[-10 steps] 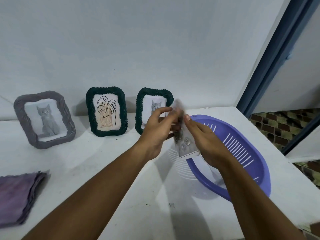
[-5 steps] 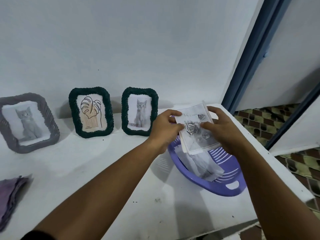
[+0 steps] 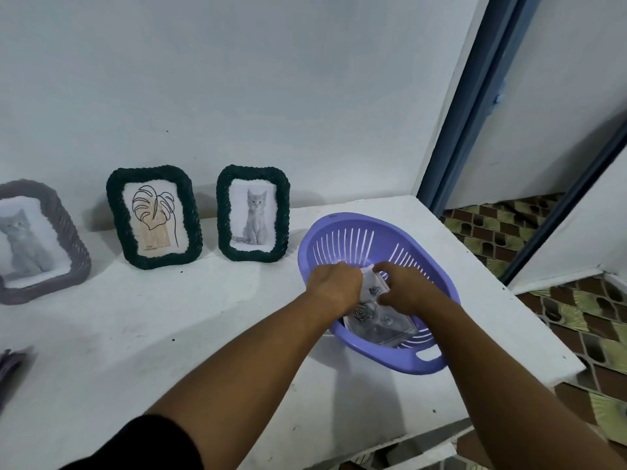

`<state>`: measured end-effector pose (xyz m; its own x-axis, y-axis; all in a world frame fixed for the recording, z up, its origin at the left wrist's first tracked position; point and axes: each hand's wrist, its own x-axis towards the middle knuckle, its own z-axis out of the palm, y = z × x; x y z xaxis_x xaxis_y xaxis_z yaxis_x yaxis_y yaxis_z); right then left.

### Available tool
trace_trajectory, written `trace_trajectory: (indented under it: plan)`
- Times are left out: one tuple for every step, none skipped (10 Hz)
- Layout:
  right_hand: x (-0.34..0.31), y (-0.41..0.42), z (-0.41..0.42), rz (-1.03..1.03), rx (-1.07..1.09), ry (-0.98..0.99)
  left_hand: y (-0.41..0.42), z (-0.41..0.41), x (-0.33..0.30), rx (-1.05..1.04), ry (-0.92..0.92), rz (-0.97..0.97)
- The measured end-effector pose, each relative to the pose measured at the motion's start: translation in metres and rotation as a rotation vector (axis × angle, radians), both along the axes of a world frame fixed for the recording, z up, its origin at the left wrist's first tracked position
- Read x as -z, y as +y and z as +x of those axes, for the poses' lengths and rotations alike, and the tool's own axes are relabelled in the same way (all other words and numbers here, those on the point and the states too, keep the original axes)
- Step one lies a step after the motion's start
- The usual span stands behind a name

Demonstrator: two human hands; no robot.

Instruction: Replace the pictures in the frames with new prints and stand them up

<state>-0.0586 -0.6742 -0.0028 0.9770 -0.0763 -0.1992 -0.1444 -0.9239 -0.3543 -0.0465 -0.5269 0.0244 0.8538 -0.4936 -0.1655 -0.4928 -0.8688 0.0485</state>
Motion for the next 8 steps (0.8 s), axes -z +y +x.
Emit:
trace_trajectory:
  plan:
    - [0.000,-0.001,-0.002,-0.031,-0.018,-0.007,-0.003,0.000,0.004,0.020,-0.010,0.071]
    - [0.004,-0.003,-0.001,-0.107,-0.063,-0.003,-0.005,0.002,0.008,0.045,-0.020,0.119]
    - [0.008,-0.002,0.000,-0.135,-0.077,-0.010,-0.006,0.005,0.012,0.053,-0.014,0.121]
    - [0.009,-0.003,0.001,-0.144,-0.094,0.002,-0.006,0.005,0.011,0.058,0.010,0.075]
    - [0.001,-0.004,0.005,-0.142,-0.099,-0.027,0.003,0.010,0.003,0.057,0.082,-0.153]
    - [-0.014,0.000,0.004,-0.100,-0.115,-0.096,0.029,0.008,-0.009,0.096,0.056,-0.423]
    - [-0.030,0.012,0.004,-0.050,-0.156,-0.163,0.075,0.001,-0.010,0.102,-0.092,-0.655]
    - [-0.044,0.033,-0.011,0.077,-0.211,-0.211,0.133,-0.026,0.015,0.045,-0.168,-0.829]
